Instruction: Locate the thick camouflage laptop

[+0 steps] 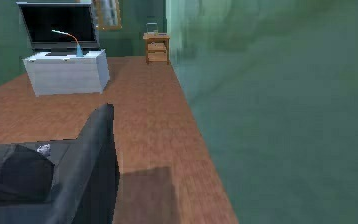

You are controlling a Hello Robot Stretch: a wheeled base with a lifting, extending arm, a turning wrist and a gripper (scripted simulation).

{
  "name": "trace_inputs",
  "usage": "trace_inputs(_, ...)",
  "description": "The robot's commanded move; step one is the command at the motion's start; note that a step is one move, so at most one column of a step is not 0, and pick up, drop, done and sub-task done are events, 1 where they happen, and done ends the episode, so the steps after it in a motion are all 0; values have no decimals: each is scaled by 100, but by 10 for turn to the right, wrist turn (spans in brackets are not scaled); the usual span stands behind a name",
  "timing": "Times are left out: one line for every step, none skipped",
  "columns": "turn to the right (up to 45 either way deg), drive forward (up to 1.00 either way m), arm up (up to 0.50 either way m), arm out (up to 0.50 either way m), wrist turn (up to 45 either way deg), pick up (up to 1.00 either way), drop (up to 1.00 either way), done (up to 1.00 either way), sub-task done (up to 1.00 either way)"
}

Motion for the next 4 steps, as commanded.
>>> trace_inputs(0, 35, 0, 0, 0, 0, 0, 0, 0)
trace_inputs(-30, 0, 0, 0, 0, 0, 0, 0, 0)
trace_inputs(0, 100, 0, 0, 0, 0, 0, 0, 0)
trace_inputs(-90, 0, 0, 0, 0, 0, 0, 0, 0)
